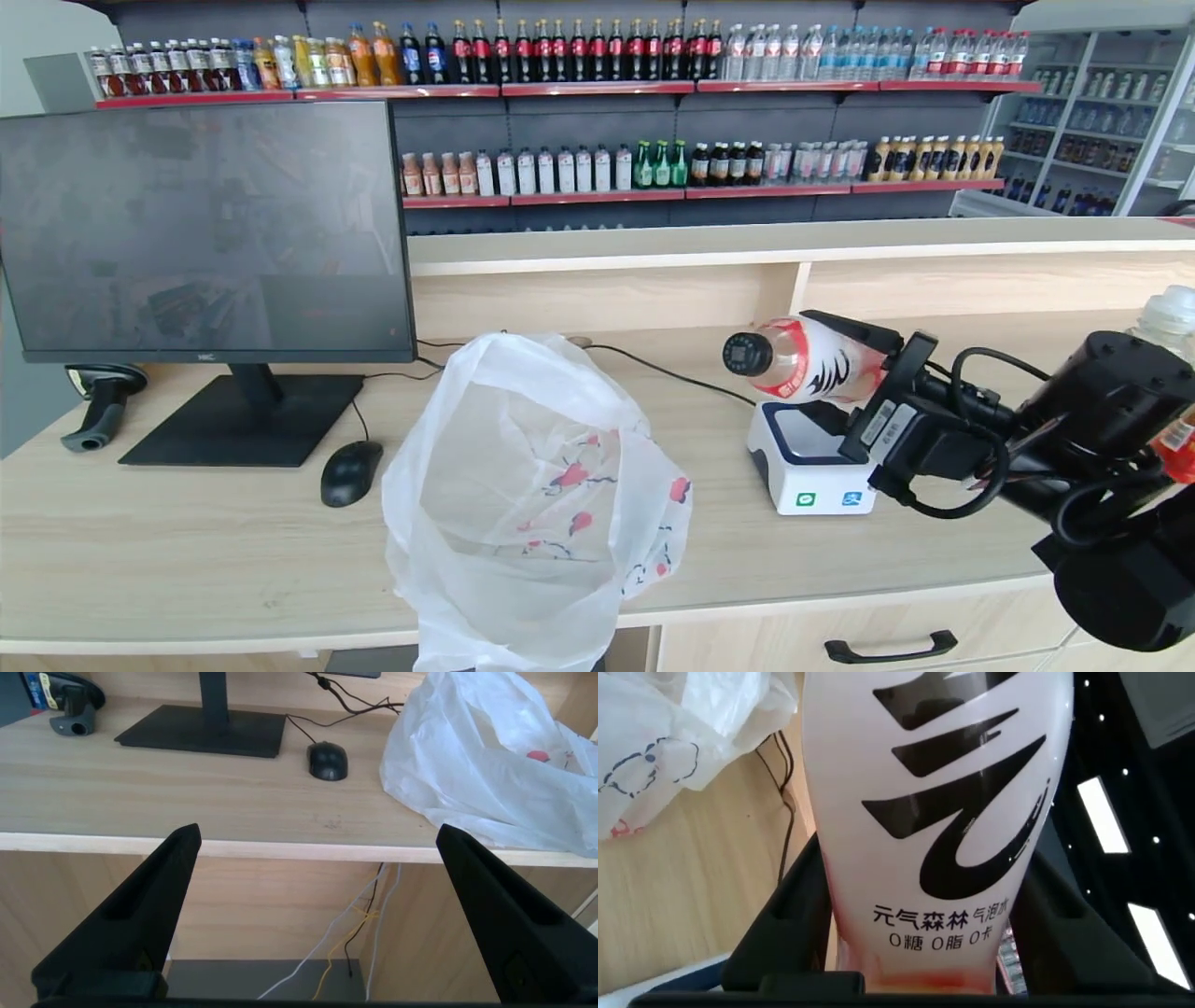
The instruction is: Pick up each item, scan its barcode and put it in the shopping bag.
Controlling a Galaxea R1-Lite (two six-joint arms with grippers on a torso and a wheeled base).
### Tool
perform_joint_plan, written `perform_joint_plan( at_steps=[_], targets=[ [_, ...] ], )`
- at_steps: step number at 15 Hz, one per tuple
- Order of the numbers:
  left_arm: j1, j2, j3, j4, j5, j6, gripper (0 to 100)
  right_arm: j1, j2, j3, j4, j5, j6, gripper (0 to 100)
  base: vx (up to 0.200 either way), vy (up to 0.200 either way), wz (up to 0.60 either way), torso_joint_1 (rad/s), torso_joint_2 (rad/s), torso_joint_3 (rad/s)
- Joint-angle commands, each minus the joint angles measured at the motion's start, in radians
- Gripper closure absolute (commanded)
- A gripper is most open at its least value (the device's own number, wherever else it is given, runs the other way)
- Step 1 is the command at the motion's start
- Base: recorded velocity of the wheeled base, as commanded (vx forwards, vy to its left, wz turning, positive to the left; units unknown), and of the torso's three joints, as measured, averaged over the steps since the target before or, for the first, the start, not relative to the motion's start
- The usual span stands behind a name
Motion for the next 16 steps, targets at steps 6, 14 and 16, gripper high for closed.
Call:
perform_joint_plan(
  at_steps=[6,14,16],
  targets=[
    [0.000,0.000,0.000,-0.001,0.000,0.001,0,-0.057,0.096,0.009,-0.001,0.118,-0.183,100,0.000,0.000,0.00,0.000,0.00,0.000],
    [0.000,0.000,0.000,-0.001,0.000,0.001,0,-0.057,0.150,-0.003,-0.001,0.150,-0.274,100,0.000,0.000,0.00,0.000,0.00,0.000],
    [0.000,0.000,0.000,-0.001,0.000,0.001,0,-0.057,0.160,-0.007,-0.001,0.150,-0.278,100,0.000,0.000,0.00,0.000,0.00,0.000]
  ],
)
